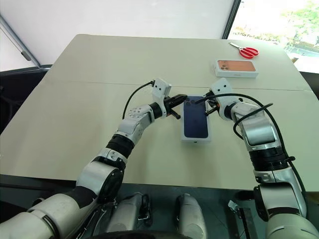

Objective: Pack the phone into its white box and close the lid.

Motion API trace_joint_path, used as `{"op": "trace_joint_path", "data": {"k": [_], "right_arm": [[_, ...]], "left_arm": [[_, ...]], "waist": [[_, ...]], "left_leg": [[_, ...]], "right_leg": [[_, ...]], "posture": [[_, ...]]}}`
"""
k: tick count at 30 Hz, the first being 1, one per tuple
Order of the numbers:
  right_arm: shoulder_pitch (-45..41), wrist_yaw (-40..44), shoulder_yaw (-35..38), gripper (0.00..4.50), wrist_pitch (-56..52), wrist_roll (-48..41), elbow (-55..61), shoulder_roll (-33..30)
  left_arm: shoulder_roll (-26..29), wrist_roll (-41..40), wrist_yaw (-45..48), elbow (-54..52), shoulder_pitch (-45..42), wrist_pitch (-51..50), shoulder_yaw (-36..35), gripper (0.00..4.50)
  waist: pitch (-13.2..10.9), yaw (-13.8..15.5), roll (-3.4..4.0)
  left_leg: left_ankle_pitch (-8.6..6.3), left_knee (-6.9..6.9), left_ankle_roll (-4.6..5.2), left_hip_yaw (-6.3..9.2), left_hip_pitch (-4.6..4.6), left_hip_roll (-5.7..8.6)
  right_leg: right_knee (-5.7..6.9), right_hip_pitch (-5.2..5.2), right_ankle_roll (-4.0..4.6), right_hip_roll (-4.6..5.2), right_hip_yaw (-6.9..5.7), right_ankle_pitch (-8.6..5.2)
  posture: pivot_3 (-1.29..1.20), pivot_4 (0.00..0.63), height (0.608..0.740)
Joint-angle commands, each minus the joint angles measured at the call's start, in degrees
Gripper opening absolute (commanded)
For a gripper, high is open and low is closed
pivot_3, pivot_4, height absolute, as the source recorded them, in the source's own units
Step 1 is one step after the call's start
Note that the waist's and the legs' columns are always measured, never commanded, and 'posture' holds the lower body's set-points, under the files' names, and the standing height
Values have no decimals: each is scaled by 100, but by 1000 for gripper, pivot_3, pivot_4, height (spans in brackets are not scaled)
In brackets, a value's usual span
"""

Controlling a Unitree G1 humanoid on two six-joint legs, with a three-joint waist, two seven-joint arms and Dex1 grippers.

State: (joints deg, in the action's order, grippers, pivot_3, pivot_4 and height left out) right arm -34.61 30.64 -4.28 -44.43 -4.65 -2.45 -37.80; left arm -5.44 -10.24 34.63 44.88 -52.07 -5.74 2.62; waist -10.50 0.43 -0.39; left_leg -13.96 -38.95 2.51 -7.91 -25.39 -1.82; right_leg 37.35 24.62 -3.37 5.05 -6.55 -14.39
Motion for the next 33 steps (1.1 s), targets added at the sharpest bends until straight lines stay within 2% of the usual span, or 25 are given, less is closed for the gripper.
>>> {"op": "trace_joint_path", "data": {"k": [1,3,8,13,15,22,33], "right_arm": [[126,91,65,79,-71,28,301,-129],[225,207,-22,79,-40,103,462,-284],[564,796,176,79,-537,-287,1036,-778],[870,1613,262,79,-1180,-929,1742,-1335],[958,1770,222,79,-1315,-1026,1882,-1523],[1256,1799,11,79,-1163,-909,1933,-1777],[987,1629,127,79,-1456,-1123,1955,-1547]], "left_arm": [[78,-35,72,-441,131,-127,6,0],[174,1,179,-752,316,-308,121,0],[622,-228,976,-2426,1346,-1559,734,0],[805,-390,1198,-3058,1752,-2376,960,0],[832,-471,1225,-3229,1837,-2582,949,0],[730,-496,1087,-2973,1810,-2529,895,0],[477,-394,972,-2420,1482,-2157,926,0]], "waist": [[0,-1,0],[0,2,0],[0,3,2],[0,23,1],[0,20,1],[1,26,2],[0,37,2]], "left_leg": [[0,0,0,0,0,0],[0,0,0,0,0,0],[0,0,-1,1,0,0],[-2,-8,2,2,0,0],[-23,-8,36,4,0,0],[-24,-10,38,4,1,0],[-25,-14,39,5,0,3]], "right_leg": [[0,0,0,1,0,0],[1,0,0,2,0,0],[1,-1,0,3,0,0],[0,-4,0,8,0,0],[0,-4,1,9,1,0],[0,-5,1,12,1,-1],[0,-6,1,17,-1,0]], "posture": [[0,150,738],[0,150,738],[0,150,738],[0,150,738],[0,150,738],[0,150,738],[0,150,738]]}}
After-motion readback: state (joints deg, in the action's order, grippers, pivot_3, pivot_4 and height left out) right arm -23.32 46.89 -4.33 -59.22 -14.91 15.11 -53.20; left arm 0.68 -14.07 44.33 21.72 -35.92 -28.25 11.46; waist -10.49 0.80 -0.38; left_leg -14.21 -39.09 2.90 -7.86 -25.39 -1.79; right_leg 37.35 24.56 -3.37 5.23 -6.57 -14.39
